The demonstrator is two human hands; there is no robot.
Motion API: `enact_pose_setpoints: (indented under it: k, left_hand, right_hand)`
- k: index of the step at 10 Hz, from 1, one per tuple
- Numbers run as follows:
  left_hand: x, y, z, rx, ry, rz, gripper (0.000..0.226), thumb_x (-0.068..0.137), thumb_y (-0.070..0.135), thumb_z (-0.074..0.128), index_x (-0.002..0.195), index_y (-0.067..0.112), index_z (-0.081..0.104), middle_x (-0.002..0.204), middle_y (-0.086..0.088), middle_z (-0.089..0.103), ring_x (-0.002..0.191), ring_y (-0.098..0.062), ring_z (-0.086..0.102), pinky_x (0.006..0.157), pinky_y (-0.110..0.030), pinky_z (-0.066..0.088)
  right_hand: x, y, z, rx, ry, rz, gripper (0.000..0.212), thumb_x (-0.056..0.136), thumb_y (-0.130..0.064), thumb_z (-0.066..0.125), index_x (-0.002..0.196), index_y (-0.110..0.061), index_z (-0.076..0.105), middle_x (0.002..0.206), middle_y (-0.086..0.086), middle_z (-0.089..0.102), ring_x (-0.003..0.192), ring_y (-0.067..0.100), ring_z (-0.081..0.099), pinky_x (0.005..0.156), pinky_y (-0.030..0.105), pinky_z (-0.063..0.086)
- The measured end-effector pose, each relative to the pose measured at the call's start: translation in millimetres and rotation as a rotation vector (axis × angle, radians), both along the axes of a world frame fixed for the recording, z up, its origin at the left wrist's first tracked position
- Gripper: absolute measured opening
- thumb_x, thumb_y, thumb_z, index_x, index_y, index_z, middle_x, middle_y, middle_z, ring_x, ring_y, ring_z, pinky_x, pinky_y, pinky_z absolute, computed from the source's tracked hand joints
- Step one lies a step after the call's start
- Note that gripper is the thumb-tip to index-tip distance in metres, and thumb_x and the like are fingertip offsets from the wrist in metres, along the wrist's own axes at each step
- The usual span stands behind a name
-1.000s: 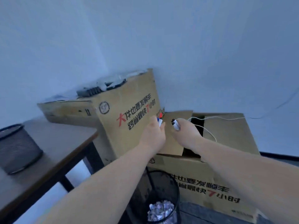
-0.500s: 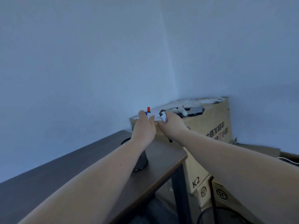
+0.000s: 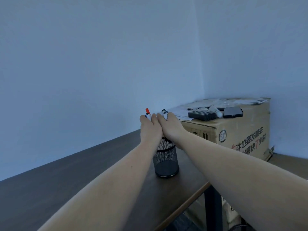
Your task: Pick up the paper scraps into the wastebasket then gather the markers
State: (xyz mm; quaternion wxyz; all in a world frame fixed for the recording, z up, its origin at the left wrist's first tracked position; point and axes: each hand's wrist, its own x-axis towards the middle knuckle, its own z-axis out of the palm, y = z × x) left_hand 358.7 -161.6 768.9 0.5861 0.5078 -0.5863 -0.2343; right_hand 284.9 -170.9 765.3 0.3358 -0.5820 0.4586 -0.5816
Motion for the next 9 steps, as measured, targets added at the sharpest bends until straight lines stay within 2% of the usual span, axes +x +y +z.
enact_pose_setpoints:
  k: [1, 2, 3, 4, 6, 7, 8, 9]
  left_hand:
    - [-1.9, -14.5, -7.0, 0.025, -0.075, 0.001, 0.022, 0.098, 0.031, 0.033, 0.1, 0.01, 0.036, 0.098, -0.01, 0.054, 0.092, -0.03, 0.056, 0.09, -0.045, 0.045]
    - [-2.1, -21.5, -18.0, 0.07, -0.138, 0.0, 0.028, 0.097, 0.034, 0.033, 0.109, 0.009, 0.04, 0.108, -0.012, 0.058, 0.104, -0.032, 0.056, 0.098, -0.049, 0.04]
    - [-0.8, -22.8, -24.7, 0.099, -0.232, 0.026, 0.024, 0.097, 0.034, 0.03, 0.101, 0.012, 0.038, 0.109, -0.011, 0.059, 0.103, -0.032, 0.056, 0.098, -0.048, 0.039]
    - [1.9, -21.7, -24.6, 0.119, -0.304, 0.067, 0.023, 0.098, 0.036, 0.028, 0.097, 0.014, 0.036, 0.108, -0.01, 0.059, 0.102, -0.03, 0.055, 0.097, -0.046, 0.038]
    - [7.4, -28.1, -29.3, 0.115, -0.261, 0.018, 0.027, 0.096, 0.035, 0.032, 0.1, 0.01, 0.043, 0.103, -0.01, 0.058, 0.101, -0.032, 0.053, 0.095, -0.049, 0.041]
    - [9.7, -31.2, -33.0, 0.137, -0.289, 0.011, 0.023, 0.093, 0.033, 0.033, 0.094, 0.013, 0.045, 0.107, -0.011, 0.057, 0.107, -0.032, 0.049, 0.095, -0.05, 0.04]
    - [14.7, -31.0, -34.4, 0.221, -0.357, -0.019, 0.031, 0.076, 0.039, 0.033, 0.093, 0.017, 0.048, 0.11, -0.01, 0.059, 0.108, -0.031, 0.049, 0.095, -0.05, 0.041]
    - [26.6, -34.8, -31.7, 0.288, -0.421, -0.029, 0.066, 0.07, 0.058, 0.036, 0.124, 0.022, 0.045, 0.133, -0.008, 0.05, 0.123, -0.029, 0.044, 0.104, -0.048, 0.036]
  right_hand:
    - [-4.0, -9.6, -8.1, 0.03, 0.032, 0.007, 0.035, 0.095, -0.036, 0.044, 0.113, -0.007, 0.047, 0.097, 0.003, 0.052, 0.093, 0.016, 0.048, 0.084, 0.029, 0.036]
    - [-5.5, -15.9, -18.0, 0.049, 0.056, 0.019, 0.042, 0.088, -0.043, 0.045, 0.1, -0.005, 0.058, 0.094, 0.004, 0.064, 0.09, 0.022, 0.059, 0.076, 0.03, 0.042]
    - [-4.3, -20.9, -30.6, 0.043, 0.022, 0.034, 0.032, 0.09, -0.038, 0.045, 0.079, -0.01, 0.056, 0.074, 0.002, 0.055, 0.071, 0.015, 0.05, 0.066, 0.028, 0.037]
    - [-1.4, -23.2, -35.6, 0.023, -0.002, -0.006, 0.033, 0.093, -0.035, 0.045, 0.064, -0.019, 0.039, 0.064, -0.004, 0.044, 0.063, 0.012, 0.041, 0.06, 0.028, 0.034]
    - [1.5, -28.3, -37.1, 0.021, 0.136, -0.099, 0.032, 0.091, -0.039, 0.044, 0.068, -0.018, 0.04, 0.082, 0.006, 0.052, 0.083, 0.025, 0.047, 0.084, 0.045, 0.042]
    - [-1.8, -33.5, -42.2, 0.043, 0.103, -0.059, 0.031, 0.089, -0.032, 0.047, 0.062, -0.022, 0.036, 0.068, -0.001, 0.044, 0.074, 0.022, 0.039, 0.07, 0.036, 0.036]
    - [-3.5, -28.5, -43.9, 0.107, 0.079, 0.032, 0.009, 0.086, -0.013, 0.047, 0.079, -0.008, 0.05, 0.079, 0.002, 0.048, 0.075, 0.016, 0.041, 0.065, 0.027, 0.033]
    - [-18.1, -21.9, -36.0, 0.117, 0.117, 0.079, 0.038, 0.088, -0.018, 0.052, 0.125, -0.015, 0.047, 0.116, 0.002, 0.052, 0.109, 0.016, 0.049, 0.088, 0.028, 0.038]
